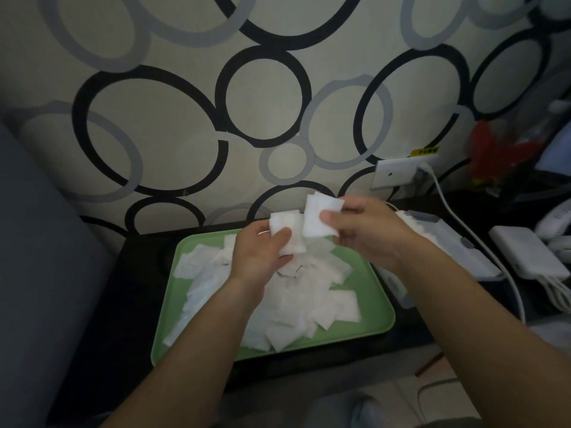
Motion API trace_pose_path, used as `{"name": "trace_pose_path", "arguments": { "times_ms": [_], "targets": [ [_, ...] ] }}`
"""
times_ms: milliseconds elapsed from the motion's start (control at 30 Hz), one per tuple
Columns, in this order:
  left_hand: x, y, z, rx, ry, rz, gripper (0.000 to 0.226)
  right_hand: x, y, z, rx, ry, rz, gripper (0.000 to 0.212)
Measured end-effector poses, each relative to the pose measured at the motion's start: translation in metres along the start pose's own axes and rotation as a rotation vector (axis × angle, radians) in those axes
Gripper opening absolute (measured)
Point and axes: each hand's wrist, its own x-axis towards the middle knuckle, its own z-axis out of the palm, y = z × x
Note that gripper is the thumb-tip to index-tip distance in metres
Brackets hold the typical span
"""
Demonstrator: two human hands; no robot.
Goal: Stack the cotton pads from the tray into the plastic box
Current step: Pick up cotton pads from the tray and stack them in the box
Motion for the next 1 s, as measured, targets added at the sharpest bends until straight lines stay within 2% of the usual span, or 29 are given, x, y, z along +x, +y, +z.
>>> {"name": "trace_pose_path", "arguments": {
  "times_ms": [100, 333, 467, 700, 833, 933, 1000],
  "targets": [
    [-0.005, 0.001, 0.002, -0.011, -0.089, 0.003, 0.023, -0.003, 0.003, 0.007, 0.002, -0.029, 0.032, 0.013],
    [-0.013, 0.004, 0.008, -0.035, -0.179, -0.017, 0.022, 0.000, 0.007, 0.010, -0.081, 0.050, 0.037, 0.036],
    [-0.014, 0.004, 0.010, -0.029, -0.213, -0.033, 0.019, 0.001, 0.009, 0.009, -0.141, 0.075, 0.018, 0.027],
    [-0.013, 0.010, 0.015, -0.075, -0.133, -0.124, 0.027, 0.003, 0.014, 0.010, -0.328, 0.108, -0.073, 0.027],
    [-0.009, 0.005, 0.011, -0.014, -0.191, -0.021, 0.021, 0.009, 0.017, 0.011, -0.467, 0.149, -0.125, 0.035],
    [0.001, 0.006, 0.005, -0.028, -0.067, -0.017, 0.028, 0.027, 0.015, 0.001, -0.388, 0.237, -0.069, 0.034],
    [0.008, 0.005, 0.000, 0.000, 0.021, -0.018, 0.030, 0.044, 0.019, -0.009, -0.473, 0.282, -0.052, 0.029]
  ]
}}
